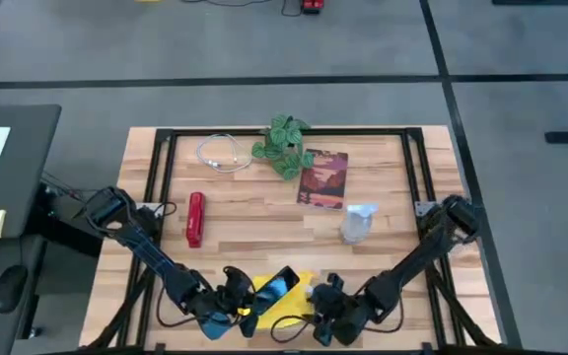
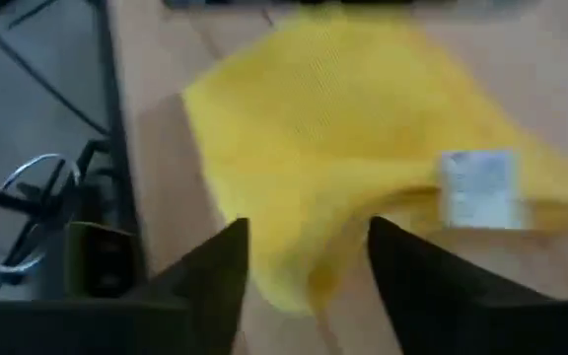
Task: Apply microfiber cloth
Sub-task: Wipe the front of the cellphone using the microfiber cloth
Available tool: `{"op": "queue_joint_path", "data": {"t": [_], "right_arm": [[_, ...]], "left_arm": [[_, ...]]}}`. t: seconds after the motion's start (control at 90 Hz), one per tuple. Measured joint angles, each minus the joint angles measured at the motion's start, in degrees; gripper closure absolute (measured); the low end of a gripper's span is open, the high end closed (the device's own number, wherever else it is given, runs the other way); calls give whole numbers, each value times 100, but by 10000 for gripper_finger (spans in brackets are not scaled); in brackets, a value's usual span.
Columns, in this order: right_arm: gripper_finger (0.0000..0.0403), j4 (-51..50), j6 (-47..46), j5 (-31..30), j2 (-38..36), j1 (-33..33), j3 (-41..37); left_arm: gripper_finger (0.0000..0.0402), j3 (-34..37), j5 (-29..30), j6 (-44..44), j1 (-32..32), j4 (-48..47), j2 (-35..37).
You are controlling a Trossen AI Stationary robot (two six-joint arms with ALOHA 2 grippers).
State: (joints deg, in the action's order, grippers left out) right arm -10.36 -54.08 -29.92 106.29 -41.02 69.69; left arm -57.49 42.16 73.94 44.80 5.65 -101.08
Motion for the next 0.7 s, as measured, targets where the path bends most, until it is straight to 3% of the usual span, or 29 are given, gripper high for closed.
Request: {"op": "queue_joint_path", "data": {"t": [0.1, 0.244, 0.456, 0.7], "right_arm": [[143, -389, 362, 76, -507, 80, 4], [138, -493, 932, 238, -903, 223, 4], [147, -43, 1505, 1399, -924, 741, 0], [166, 983, 1797, 2465, -970, 1117, 2]], "left_arm": [[401, 1, 66, -182, 2, 186, 0], [401, 2, 114, -692, 2, 620, 0], [401, 4, 110, -1906, 38, 1514, 0], [401, 7, 91, -2043, 50, 1502, 0]]}}
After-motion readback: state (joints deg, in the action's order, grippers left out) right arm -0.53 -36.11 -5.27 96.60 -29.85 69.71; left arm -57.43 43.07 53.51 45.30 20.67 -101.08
